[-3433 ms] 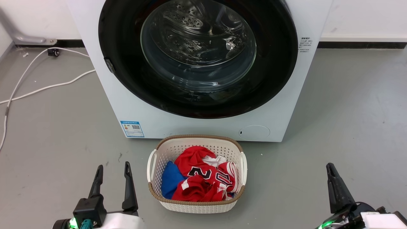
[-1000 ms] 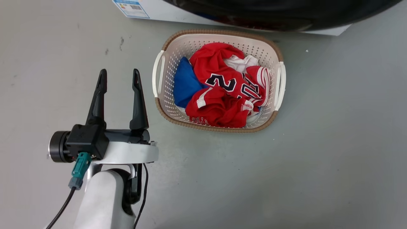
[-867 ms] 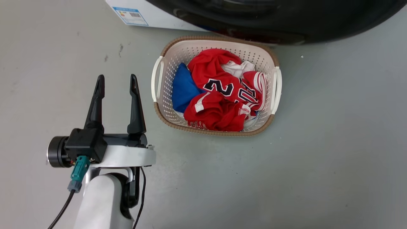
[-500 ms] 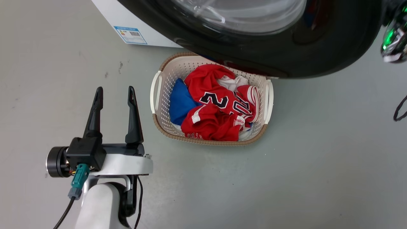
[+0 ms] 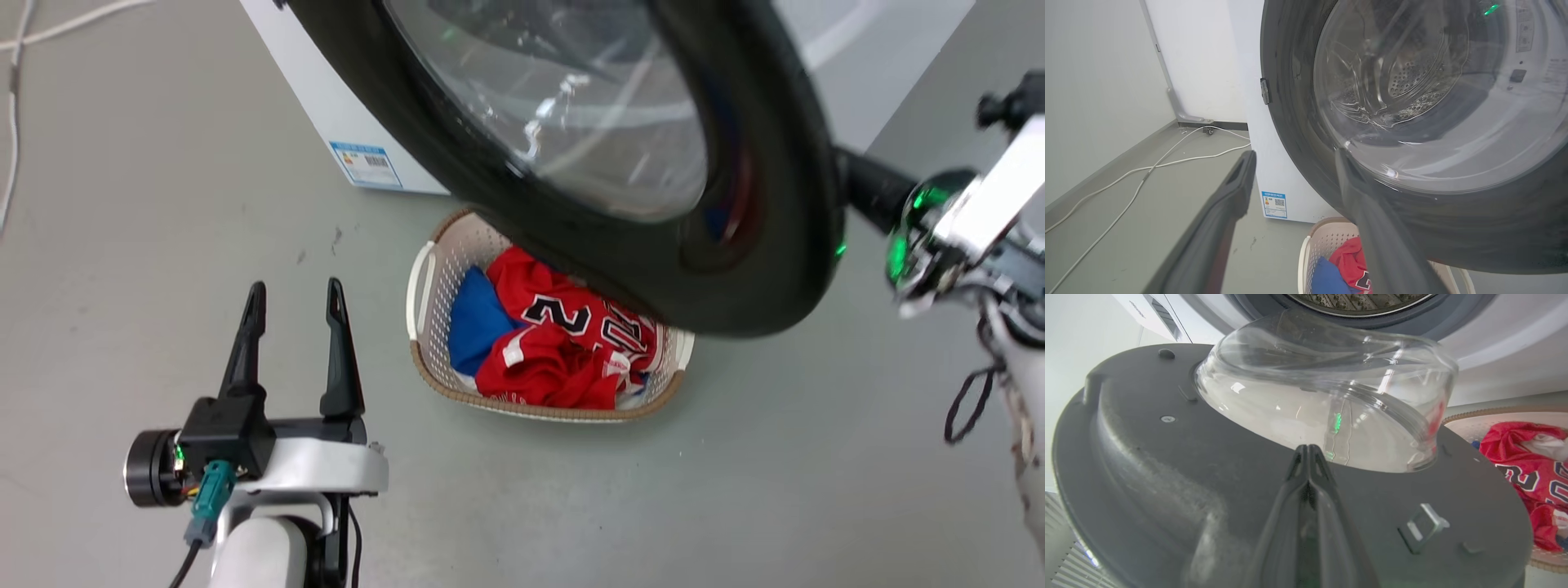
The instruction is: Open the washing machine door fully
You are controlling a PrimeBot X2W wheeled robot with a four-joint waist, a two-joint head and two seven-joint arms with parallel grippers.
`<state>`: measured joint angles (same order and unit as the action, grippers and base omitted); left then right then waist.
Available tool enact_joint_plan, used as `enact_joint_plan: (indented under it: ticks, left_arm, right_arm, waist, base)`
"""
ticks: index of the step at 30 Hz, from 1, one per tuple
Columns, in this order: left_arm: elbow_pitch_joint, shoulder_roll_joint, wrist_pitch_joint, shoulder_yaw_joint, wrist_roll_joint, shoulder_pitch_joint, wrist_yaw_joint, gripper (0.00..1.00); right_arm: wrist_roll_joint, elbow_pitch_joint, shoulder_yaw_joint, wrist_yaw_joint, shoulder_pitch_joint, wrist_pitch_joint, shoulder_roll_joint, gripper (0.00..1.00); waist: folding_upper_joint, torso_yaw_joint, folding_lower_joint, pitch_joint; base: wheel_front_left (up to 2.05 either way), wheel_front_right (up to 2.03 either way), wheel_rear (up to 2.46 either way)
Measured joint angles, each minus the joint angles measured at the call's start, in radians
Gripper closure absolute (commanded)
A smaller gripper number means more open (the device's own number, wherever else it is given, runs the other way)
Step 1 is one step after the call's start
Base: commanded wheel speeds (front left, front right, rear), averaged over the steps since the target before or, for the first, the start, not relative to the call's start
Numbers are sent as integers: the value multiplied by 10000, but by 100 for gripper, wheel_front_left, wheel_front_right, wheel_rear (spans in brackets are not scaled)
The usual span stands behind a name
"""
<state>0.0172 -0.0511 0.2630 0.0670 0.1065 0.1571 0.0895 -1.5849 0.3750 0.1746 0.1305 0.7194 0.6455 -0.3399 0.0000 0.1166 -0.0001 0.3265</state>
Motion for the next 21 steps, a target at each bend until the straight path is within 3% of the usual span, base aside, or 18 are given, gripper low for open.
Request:
enact_joint_plan:
  ticks: [21]
  left_arm:
    - [107, 0, 0, 188, 33, -824, 161, 0]
  right_arm:
    - [-86, -2276, 1480, -2, -3019, 606, 1062, 100]
  waist:
    - [0, 488, 0, -1264]
  base:
    - [0, 0, 0]
